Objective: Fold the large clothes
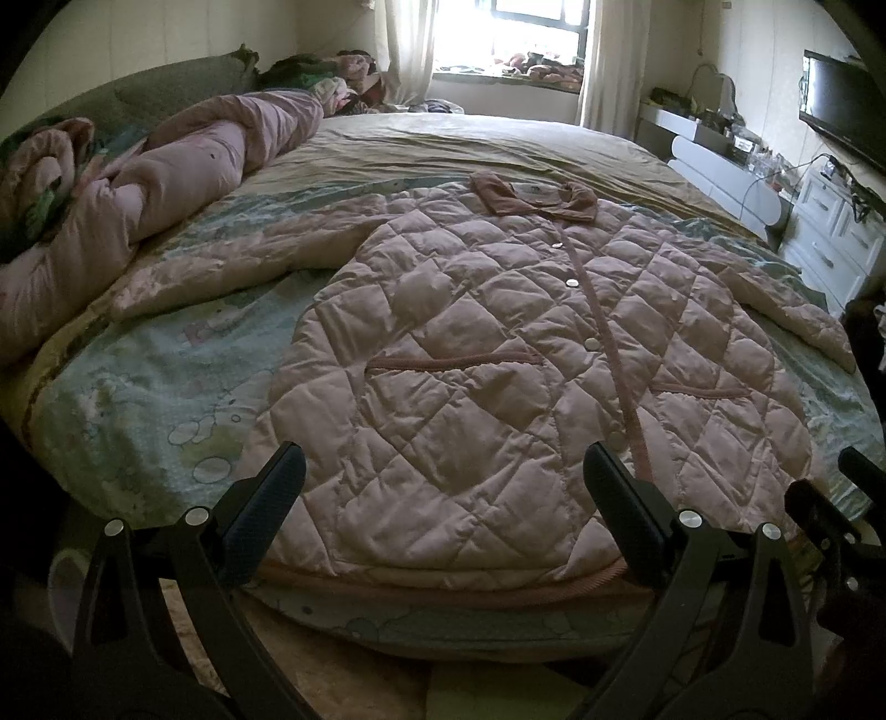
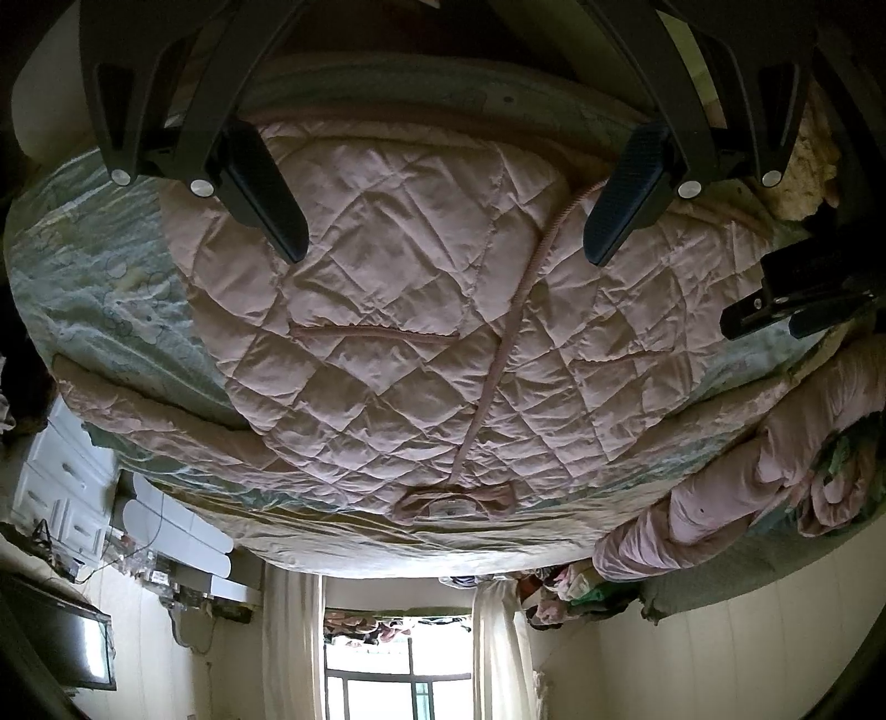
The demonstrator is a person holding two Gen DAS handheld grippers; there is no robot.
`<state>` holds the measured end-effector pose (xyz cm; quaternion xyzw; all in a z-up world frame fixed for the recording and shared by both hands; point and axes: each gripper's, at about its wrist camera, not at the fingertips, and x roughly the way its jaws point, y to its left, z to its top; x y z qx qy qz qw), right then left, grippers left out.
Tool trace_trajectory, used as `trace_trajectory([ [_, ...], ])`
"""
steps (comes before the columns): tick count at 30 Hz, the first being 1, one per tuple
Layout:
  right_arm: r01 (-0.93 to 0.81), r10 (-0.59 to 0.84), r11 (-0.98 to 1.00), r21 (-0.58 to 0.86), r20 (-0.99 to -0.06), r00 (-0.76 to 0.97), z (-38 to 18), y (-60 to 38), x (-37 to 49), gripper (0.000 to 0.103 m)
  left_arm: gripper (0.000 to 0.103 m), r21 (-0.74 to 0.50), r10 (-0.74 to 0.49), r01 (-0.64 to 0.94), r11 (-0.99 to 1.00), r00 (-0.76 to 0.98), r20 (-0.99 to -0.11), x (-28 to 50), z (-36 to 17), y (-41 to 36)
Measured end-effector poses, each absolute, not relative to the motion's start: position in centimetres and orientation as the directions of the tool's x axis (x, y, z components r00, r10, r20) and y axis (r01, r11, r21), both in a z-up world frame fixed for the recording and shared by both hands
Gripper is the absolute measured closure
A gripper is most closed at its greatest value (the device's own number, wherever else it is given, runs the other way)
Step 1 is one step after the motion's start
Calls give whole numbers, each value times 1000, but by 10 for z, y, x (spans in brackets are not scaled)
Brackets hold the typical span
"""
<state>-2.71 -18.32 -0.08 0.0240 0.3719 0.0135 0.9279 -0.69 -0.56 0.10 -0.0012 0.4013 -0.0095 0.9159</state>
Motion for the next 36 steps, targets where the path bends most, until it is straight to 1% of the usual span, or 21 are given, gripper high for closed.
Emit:
trace_trajectory([
  [22, -9, 42, 999, 51, -689, 723, 0, -184, -28, 4, 9, -19, -29, 23, 1000, 681, -732, -5, 2, -6],
  [36, -8, 39, 999, 48, -696, 717, -2, -189, -21, 4, 9, -28, -31, 15, 999, 662, -749, 5, -4, -2],
])
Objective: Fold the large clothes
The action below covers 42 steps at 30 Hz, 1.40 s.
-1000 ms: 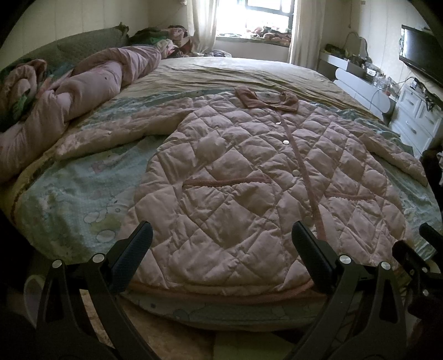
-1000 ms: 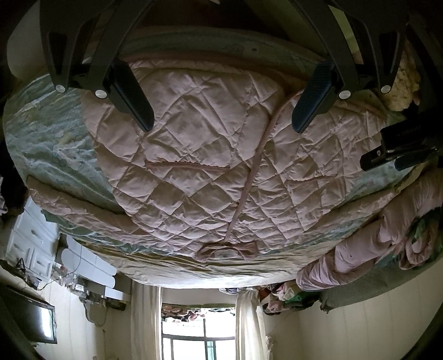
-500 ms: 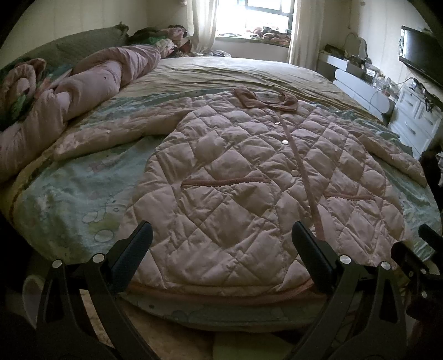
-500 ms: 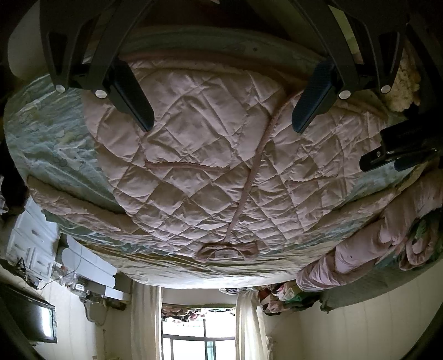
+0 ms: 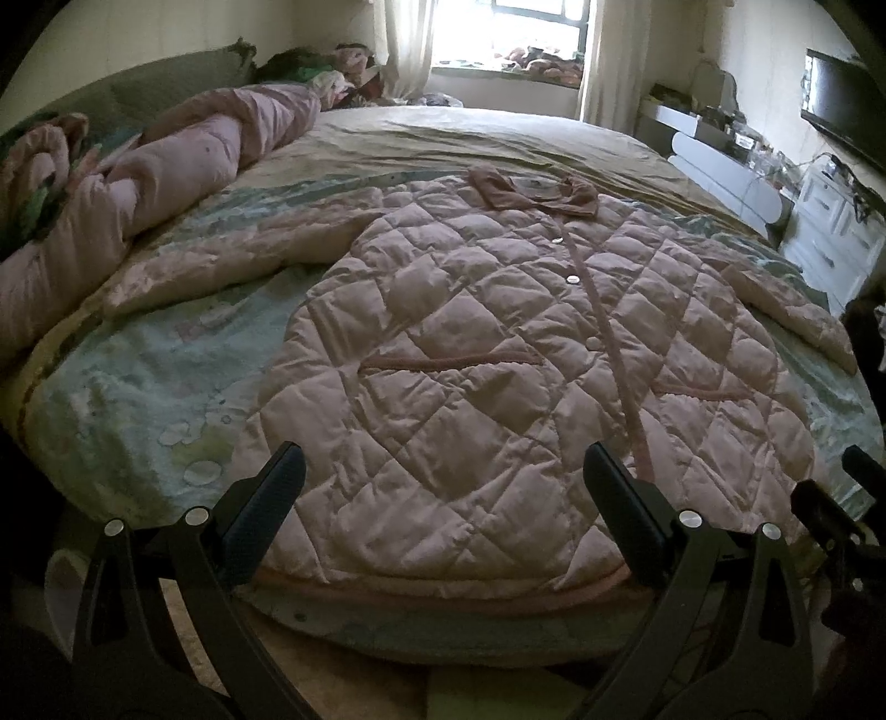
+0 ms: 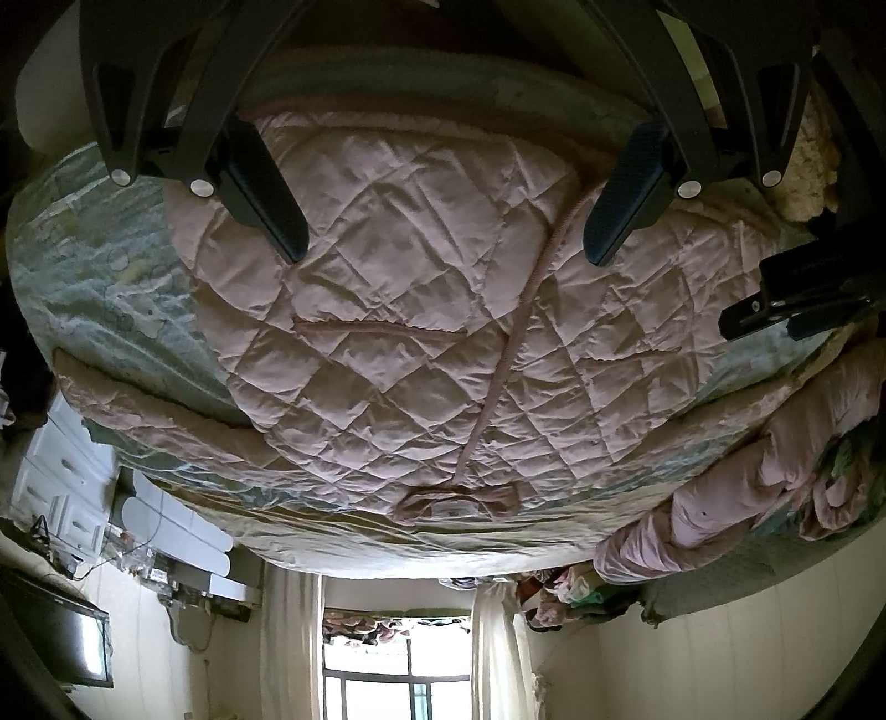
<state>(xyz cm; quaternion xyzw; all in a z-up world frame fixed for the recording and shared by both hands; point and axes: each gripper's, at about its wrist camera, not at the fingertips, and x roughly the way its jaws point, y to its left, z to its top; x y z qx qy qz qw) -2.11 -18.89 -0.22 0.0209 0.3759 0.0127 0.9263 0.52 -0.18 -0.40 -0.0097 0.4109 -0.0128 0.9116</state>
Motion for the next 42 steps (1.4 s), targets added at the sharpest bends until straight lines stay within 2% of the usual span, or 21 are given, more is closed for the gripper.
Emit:
trace_trajectory([
  [19, -89, 81, 996, 24, -685, 724, 23, -198, 39, 4, 9, -38, -72, 66, 997, 659, -749, 76, 12, -28],
  [29, -57, 55, 998, 18, -673, 737, 36, -222, 85, 4, 9, -57, -114, 109, 992, 639, -761, 128, 21, -47],
  [33, -48, 110, 993, 109, -686, 720, 40, -241, 108, 4, 9, -41, -106, 117, 992, 632, -768, 149, 22, -55],
  [42, 68, -12, 996, 59, -664, 748, 49, -281, 142, 4, 9, -35, -132, 163, 986, 632, -764, 189, 29, -84],
])
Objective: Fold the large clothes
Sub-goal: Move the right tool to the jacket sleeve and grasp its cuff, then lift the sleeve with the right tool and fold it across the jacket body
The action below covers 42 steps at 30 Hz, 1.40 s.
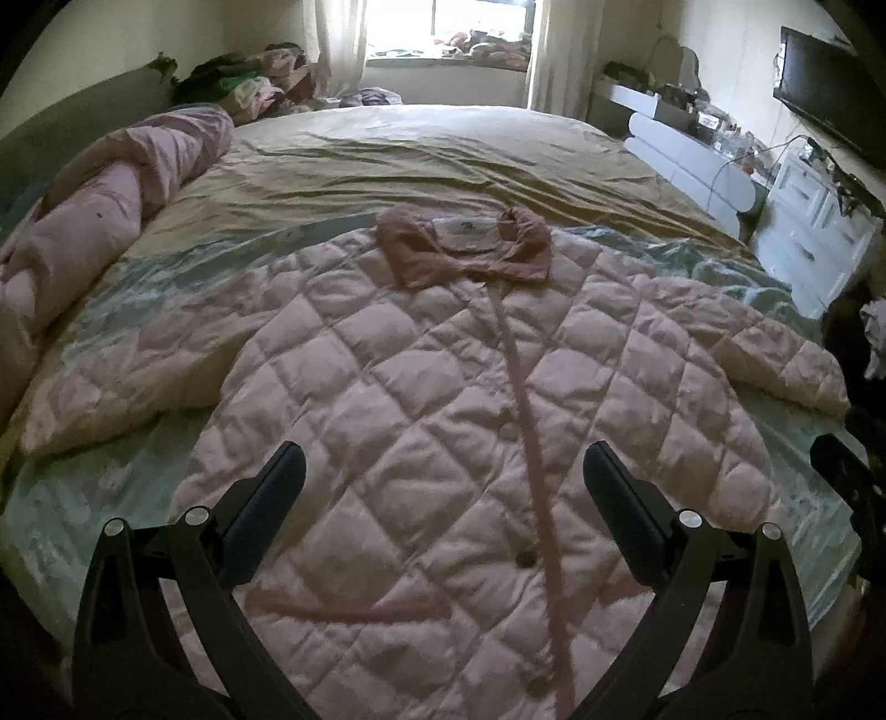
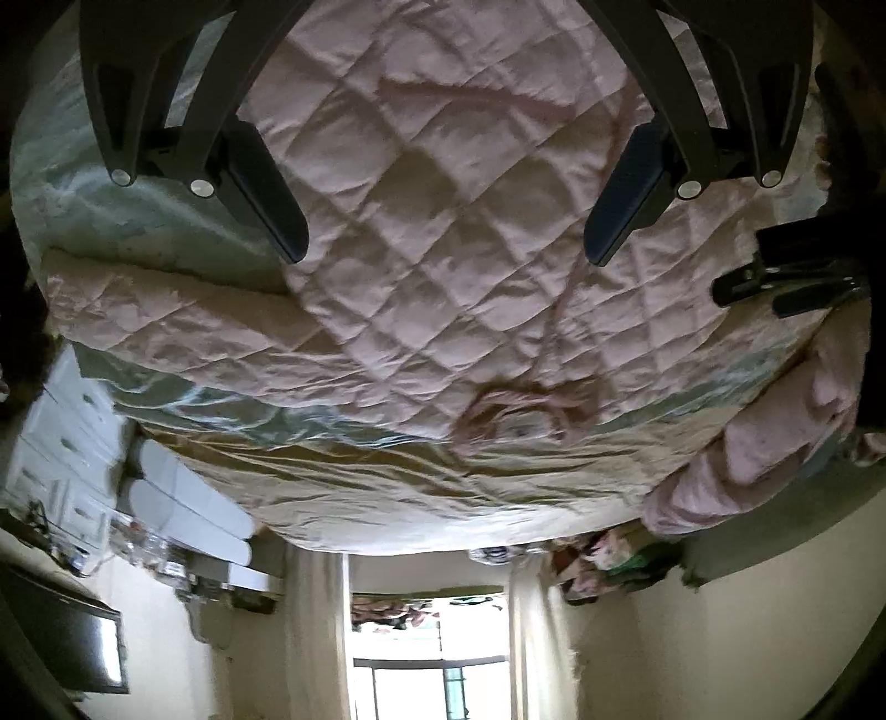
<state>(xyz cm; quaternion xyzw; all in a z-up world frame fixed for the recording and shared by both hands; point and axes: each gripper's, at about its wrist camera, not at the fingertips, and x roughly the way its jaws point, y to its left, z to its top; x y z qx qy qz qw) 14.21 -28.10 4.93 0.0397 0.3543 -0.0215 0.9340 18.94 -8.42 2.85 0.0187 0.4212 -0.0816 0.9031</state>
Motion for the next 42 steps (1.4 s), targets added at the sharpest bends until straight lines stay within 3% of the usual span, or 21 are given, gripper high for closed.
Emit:
trace_trajectory([
  [20, 455, -292, 890, 34, -724, 625, -1, -455, 189, 4, 9, 27, -117, 220, 975, 614, -781, 250, -2, -149],
  [29, 668, -373, 736, 107, -759, 533, -30, -554, 187, 4, 9, 15, -124, 228, 974, 583, -803, 279, -26, -163],
  [42, 824, -336, 509, 249, -824, 456, -74, -650, 189, 4, 9, 53, -88, 237, 970, 548, -832, 304, -59, -172],
])
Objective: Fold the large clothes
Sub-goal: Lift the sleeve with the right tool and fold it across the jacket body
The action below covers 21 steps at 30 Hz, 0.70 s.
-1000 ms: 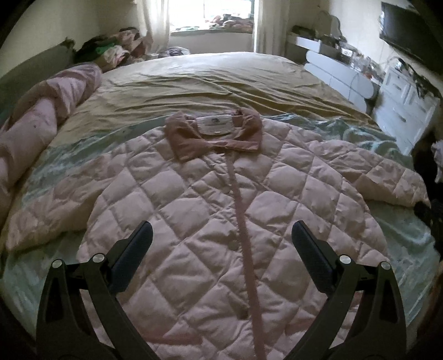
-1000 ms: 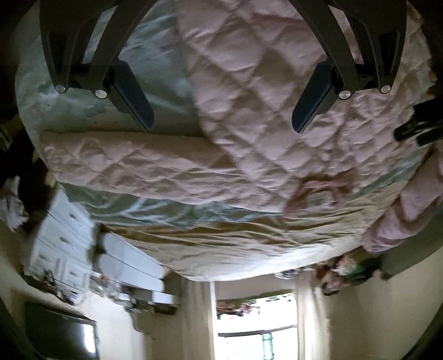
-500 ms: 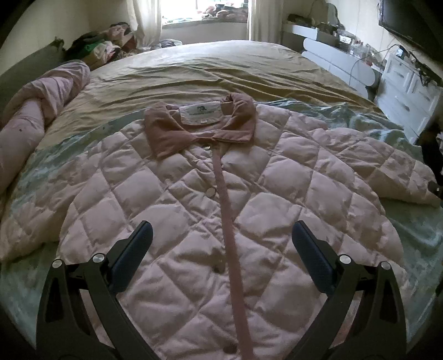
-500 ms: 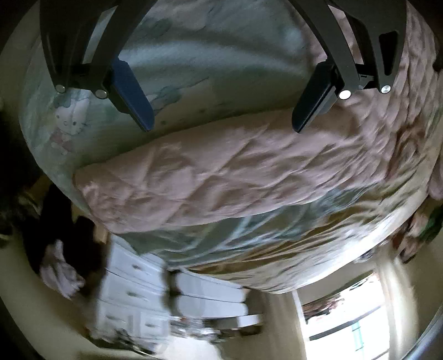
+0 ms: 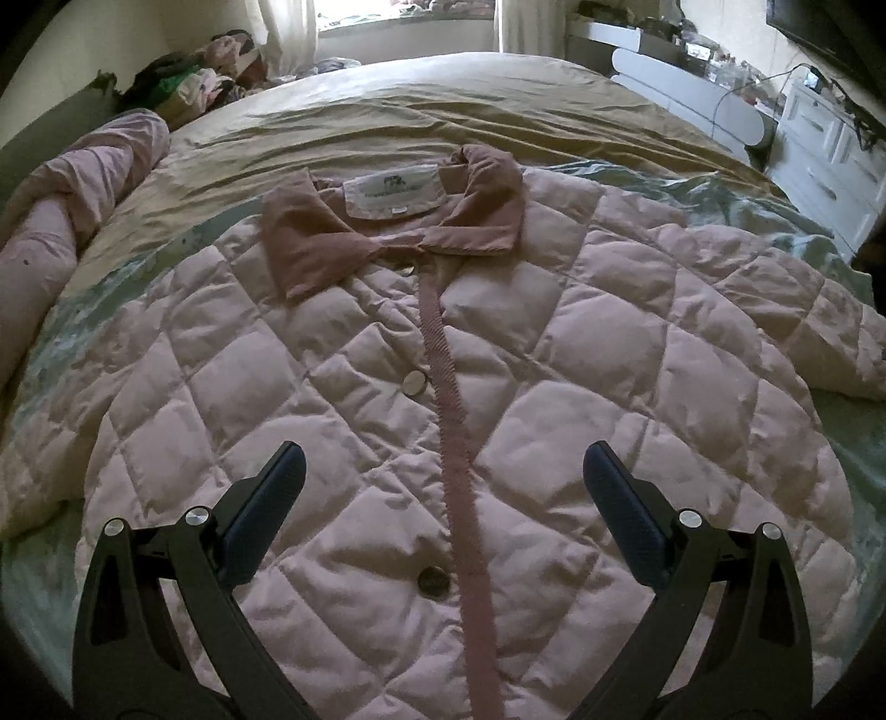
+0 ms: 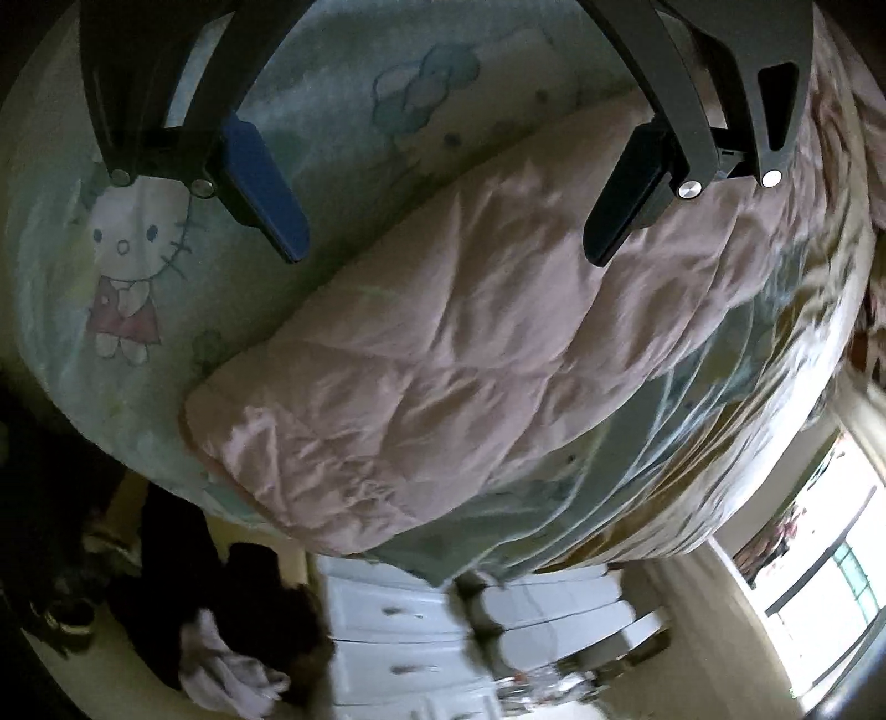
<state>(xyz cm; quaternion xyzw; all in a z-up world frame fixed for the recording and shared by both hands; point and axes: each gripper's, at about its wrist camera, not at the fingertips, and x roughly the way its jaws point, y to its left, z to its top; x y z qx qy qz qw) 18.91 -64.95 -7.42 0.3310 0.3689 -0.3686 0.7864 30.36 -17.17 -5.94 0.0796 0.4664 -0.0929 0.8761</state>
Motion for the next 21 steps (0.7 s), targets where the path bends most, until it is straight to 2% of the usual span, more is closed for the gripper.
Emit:
trace_trajectory([
  [6, 847, -309, 405, 345, -820, 481, -89, -685, 185, 4, 9, 45, -87, 224, 974, 547, -832, 309, -60, -168],
  [7, 839, -293, 383, 388, -810, 508, -93, -693, 182, 16, 9, 39, -91, 222, 974, 547, -832, 309, -59, -168],
  [8, 831, -277, 359, 426, -801, 530, -98, -701, 179, 37, 9, 36, -94, 223, 974, 544, -834, 309, -59, -168],
  [9, 829, -271, 334, 448, -797, 540, -102, -708, 175, 42, 9, 33, -96, 222, 975, 543, -834, 309, -58, -167],
  [11, 800, -255, 316, 510, -767, 589, -105, -717, 167, 59, 9, 22, -106, 223, 974, 545, -832, 308, -54, -165],
  [14, 761, -267, 370, 534, -723, 637, -93, -715, 163, 78, 9, 22, -111, 225, 974, 560, -821, 307, -48, -161],
  [17, 710, -309, 494, 502, -662, 683, -61, -697, 167, 85, 9, 19, -113, 223, 975, 565, -817, 306, -41, -156],
  [21, 634, -343, 644, 428, -580, 739, -14, -665, 179, 88, 9, 26, -110, 221, 975, 581, -806, 300, -34, -150],
])
